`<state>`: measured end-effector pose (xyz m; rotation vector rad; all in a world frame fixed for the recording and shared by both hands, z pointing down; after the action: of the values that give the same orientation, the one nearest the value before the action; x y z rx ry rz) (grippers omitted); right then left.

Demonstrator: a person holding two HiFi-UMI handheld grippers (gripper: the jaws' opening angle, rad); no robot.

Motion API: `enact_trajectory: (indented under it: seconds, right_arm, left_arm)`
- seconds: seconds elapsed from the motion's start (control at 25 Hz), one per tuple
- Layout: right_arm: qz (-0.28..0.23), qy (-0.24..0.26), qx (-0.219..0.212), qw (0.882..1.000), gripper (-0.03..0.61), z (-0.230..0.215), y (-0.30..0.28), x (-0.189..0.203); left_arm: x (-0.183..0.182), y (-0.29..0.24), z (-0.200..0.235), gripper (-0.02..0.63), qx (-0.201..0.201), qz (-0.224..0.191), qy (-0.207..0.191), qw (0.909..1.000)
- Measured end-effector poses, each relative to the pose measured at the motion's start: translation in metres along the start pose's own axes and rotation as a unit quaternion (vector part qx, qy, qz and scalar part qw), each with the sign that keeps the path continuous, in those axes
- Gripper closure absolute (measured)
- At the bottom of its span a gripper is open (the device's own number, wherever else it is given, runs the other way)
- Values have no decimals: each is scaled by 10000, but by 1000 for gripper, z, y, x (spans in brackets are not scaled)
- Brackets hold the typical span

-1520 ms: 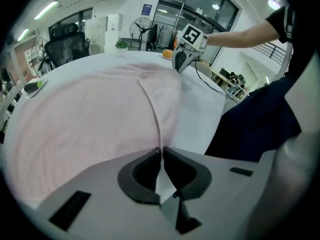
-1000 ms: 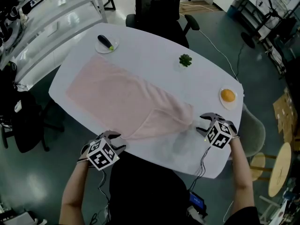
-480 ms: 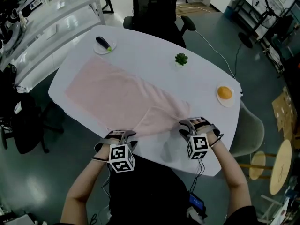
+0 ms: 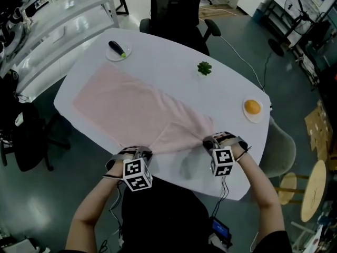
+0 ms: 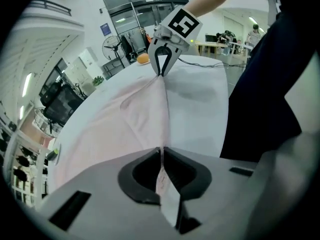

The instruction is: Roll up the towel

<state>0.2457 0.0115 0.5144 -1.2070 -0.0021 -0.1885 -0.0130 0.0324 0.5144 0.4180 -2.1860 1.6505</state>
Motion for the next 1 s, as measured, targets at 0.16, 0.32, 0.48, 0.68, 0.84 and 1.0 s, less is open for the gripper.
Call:
enact_trajectory:
  seconds: [0.16,0.32,0.48,0.68,0.84,1.0]
  right_arm:
    - [-243,-652,-895,9936,549,-28,7,5]
    - [-146,-1061,-1810,9776,549,-57,6,7]
    - [-11,-1317,-2278,9648,549,-83,-3,9]
    - [66,-1474,-2459,9580,549,-110,-16,8]
    - [173,-1445,-2356,9609,548,-124,-27,6]
    - [308,-1564,-2126,9640,545,-133,-37,2]
  left_arm:
    - [1,11,19,578,467,-225,512,9973]
    - [2,16,46,580,903,-387,954,9906]
    - [4,15,72,580,1091,-425,1130,9867]
    - [9,9,97,580,1054,-329,1070,9881]
    - [12,-3,109,580,1051,-178,980,9895]
    - [17,-16,118,580,1040,16,839,9910]
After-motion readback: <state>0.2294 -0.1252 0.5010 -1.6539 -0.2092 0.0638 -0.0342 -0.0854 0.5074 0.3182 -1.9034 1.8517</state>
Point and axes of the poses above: the fingertips, and each gripper's own axes: y backward along the fingers, z to its left, x out of its underside, the point moved 10 cm from there along y, backward along the fingers, and after that the axes turned 3 degrees about -y, right-handed, at the moved point
